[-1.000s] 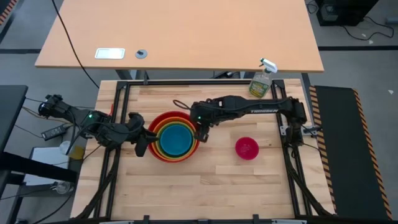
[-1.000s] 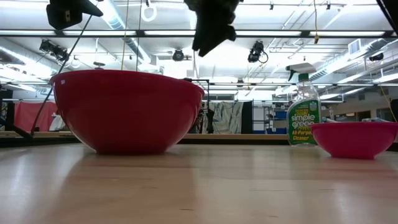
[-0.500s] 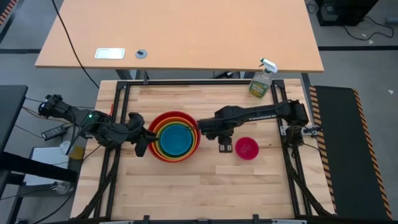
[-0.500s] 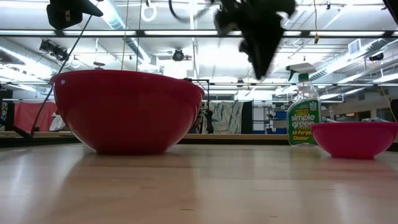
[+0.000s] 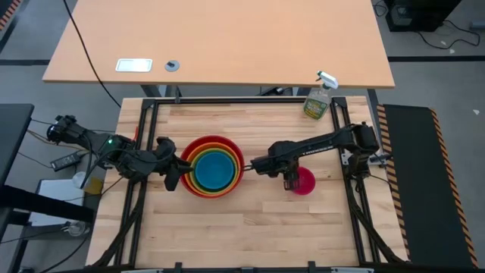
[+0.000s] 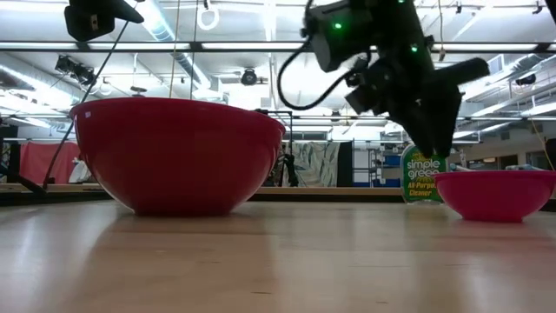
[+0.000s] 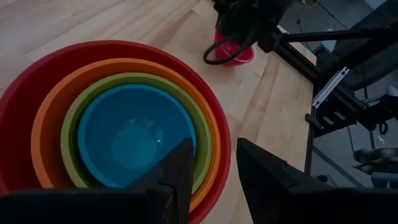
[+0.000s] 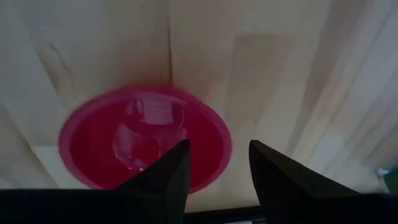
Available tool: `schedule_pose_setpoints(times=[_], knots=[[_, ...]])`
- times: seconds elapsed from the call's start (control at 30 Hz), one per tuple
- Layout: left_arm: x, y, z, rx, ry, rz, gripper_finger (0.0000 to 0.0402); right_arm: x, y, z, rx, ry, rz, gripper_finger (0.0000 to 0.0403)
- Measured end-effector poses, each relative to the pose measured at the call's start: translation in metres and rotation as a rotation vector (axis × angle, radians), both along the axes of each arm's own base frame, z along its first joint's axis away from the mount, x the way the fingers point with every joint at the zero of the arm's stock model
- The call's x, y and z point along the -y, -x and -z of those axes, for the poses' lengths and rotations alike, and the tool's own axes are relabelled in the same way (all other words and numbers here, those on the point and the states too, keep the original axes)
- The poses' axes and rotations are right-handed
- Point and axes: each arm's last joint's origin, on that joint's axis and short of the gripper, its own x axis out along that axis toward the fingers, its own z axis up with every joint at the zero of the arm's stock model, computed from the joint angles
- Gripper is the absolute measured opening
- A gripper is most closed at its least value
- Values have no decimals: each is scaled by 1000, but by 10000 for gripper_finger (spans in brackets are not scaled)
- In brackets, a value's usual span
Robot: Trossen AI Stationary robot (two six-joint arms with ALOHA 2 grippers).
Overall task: Nest bowls inside each other
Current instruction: Stack the pink bowl on top of the blue bowl
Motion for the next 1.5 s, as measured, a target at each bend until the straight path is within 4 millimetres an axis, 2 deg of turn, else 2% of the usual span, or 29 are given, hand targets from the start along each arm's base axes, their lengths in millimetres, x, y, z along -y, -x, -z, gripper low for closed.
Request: schedule_pose_setpoints(times=[0.2,0.47,0.63,0.83,0.97,1.3,1.5], knots=[[0,0,0,0,3,-2,126,8,25,4,19,14,50,181],[0,0,0,0,2,-1,126,20,53,5,151,9,177,210],[0,0,0,0,2,-2,126,22,59,14,212,-3,186,216],[0,0,0,0,2,-2,126,22,63,34,245,-33,194,206],[0,0,0,0,2,-1,126,21,65,40,252,-36,228,178],[0,0,0,0,1,-1,126,21,64,42,273,-44,245,55],[0,0,0,0,2,-2,126,20,62,40,284,-96,255,37]])
